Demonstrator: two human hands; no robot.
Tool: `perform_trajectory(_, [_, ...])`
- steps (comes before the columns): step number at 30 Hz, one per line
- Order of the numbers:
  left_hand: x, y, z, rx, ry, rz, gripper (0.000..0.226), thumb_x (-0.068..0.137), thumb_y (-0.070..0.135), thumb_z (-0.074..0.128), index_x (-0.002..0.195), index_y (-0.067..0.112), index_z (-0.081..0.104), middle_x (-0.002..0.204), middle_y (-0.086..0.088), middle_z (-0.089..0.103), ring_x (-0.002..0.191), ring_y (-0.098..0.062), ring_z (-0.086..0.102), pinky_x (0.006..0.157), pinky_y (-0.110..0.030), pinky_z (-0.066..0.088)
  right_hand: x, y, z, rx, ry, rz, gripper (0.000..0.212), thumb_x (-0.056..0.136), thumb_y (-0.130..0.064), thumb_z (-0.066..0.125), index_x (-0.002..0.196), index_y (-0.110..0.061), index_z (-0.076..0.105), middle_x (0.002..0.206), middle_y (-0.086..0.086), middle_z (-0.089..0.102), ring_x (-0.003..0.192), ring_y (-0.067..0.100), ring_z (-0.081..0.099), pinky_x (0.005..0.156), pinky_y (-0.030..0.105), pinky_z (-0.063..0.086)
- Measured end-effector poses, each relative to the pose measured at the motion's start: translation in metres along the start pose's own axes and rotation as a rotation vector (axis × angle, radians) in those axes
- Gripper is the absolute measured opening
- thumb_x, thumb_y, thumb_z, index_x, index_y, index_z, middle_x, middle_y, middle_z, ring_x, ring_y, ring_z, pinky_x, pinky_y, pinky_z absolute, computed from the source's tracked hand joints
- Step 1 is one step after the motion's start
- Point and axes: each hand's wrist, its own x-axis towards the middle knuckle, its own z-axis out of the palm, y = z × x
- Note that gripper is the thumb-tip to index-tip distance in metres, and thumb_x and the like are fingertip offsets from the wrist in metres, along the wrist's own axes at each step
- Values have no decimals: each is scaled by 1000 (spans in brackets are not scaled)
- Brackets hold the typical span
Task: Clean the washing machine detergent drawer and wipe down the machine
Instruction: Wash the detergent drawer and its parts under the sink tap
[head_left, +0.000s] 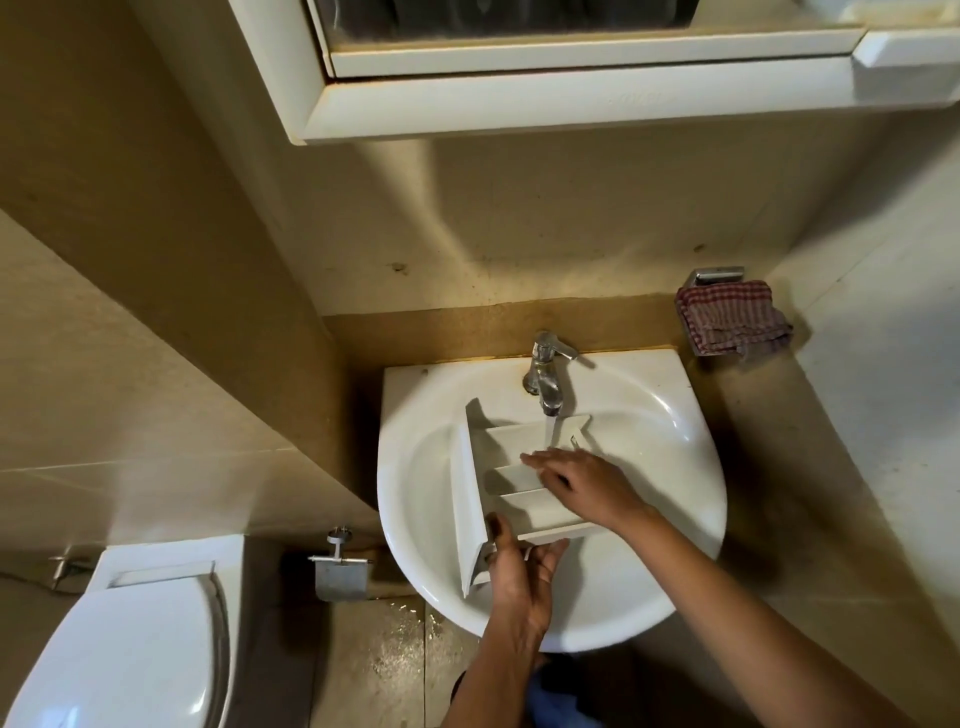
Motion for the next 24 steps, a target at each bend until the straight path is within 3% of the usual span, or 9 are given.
perform_trajectory(3, [-1,2,-2,-39,0,9,48,97,40,50,134,10,49,125,-21,61,110,-36,61,67,-41,61,-5,24,-4,-44,62,200,36,100,-28,40,132,-29,56,135,-5,57,123,18,53,102,31,39])
perform_trajectory(6, [-2,2,-3,-58,-1,34,41,97,35,52,133,15,49,128,-17,60,119,-36,57,66,-42,61,-5,32,-2,339,119,384,36,97,-21,48,133,-22,56,133,1,58,125,21,53,105,31,40])
perform_trajectory(9, [0,0,-5,-63,-35,38,43,96,33,52,134,15,49,131,-17,59,122,-35,55,70,-43,61,1,26,0,585,209,518,54,92,-15,59,142,-9,41,133,9,53,128,23,48,104,32,39])
perform_trajectory(12, [1,-4,-9,-76,-81,28,48,95,35,51,137,12,48,131,-17,60,121,-33,56,70,-40,60,6,26,-2,660,173,658,32,91,-25,58,117,-7,51,104,5,55,98,23,53,75,30,42])
perform_trajectory(15, [3,-6,-10,-98,-123,12,49,94,36,50,137,14,48,132,-16,59,123,-31,55,71,-39,60,9,28,-4,655,53,668,32,95,-35,49,107,-7,57,102,11,61,87,21,54,68,29,39])
perform_trajectory(19, [8,-6,-16,-108,-79,-67,50,93,34,54,136,8,49,127,-16,63,107,-26,65,65,-33,60,9,32,-3,636,113,613,33,96,-31,49,103,1,54,91,15,56,79,18,48,67,31,35])
perform_trajectory(24, [6,-1,-15,262,0,-241,39,88,38,64,107,4,60,94,-12,68,77,-19,66,59,-25,60,5,44,-5,555,218,563,31,94,-26,53,96,5,54,91,24,59,78,34,51,66,31,35])
